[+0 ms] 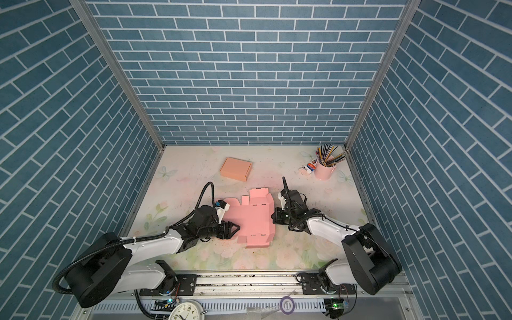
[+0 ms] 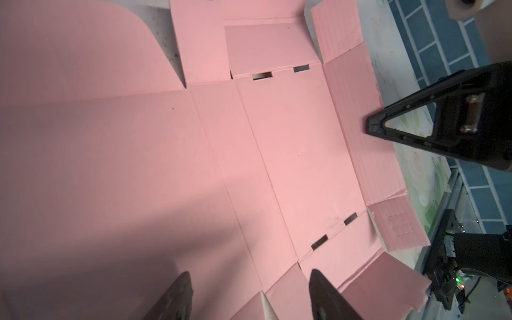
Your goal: Fold the paper box
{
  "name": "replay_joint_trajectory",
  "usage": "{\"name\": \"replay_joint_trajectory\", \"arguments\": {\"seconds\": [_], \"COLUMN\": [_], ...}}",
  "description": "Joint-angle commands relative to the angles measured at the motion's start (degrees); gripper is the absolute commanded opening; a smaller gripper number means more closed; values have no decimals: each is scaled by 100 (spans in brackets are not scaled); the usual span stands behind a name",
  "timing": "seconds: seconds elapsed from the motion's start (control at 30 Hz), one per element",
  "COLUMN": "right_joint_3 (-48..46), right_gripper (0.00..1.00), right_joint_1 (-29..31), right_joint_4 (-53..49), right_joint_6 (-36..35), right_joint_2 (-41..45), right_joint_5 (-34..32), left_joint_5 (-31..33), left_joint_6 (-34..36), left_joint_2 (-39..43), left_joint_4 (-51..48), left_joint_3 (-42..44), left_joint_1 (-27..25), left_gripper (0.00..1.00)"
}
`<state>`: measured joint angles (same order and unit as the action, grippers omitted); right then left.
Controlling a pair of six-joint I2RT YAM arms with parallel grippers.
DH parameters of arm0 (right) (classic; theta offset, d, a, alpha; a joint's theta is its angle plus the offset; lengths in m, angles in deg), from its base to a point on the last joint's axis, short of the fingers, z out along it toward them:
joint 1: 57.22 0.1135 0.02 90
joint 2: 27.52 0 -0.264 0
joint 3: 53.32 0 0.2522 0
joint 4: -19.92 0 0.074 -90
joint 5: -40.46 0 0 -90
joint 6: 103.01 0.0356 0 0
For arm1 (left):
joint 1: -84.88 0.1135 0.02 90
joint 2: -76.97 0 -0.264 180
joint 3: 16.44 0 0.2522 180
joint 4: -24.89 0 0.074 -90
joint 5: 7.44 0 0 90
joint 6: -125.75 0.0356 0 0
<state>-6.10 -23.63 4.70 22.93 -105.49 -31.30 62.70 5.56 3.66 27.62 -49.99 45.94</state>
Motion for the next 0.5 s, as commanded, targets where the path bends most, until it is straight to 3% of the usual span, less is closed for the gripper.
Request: {"name": "replay_joint_trajectory", "arguments": {"seconds": [0.0,0.3,0.47], "right_joint_3": [390,1113,1049], "right_gripper": [0,2,10], "right_joint_1": [-44,-211,-291], "right_joint_4": [-767,-1425,-1026], "right_joint_6": [-648,-1432,-1438], "right_joint_2": [-142,-735,-790], "right_joint_5": [-222,-384,-207], "left_joint_5": [-140,-40,-258], "left_joint_6": [22,123,332], "left_joint_2": [201,416,144], "left_joint_4": [-159,-387,-196], "left_joint_3": [-21,-71,-21], "left_joint_1": [-32,27,376], "left_gripper": [68,70,66]}}
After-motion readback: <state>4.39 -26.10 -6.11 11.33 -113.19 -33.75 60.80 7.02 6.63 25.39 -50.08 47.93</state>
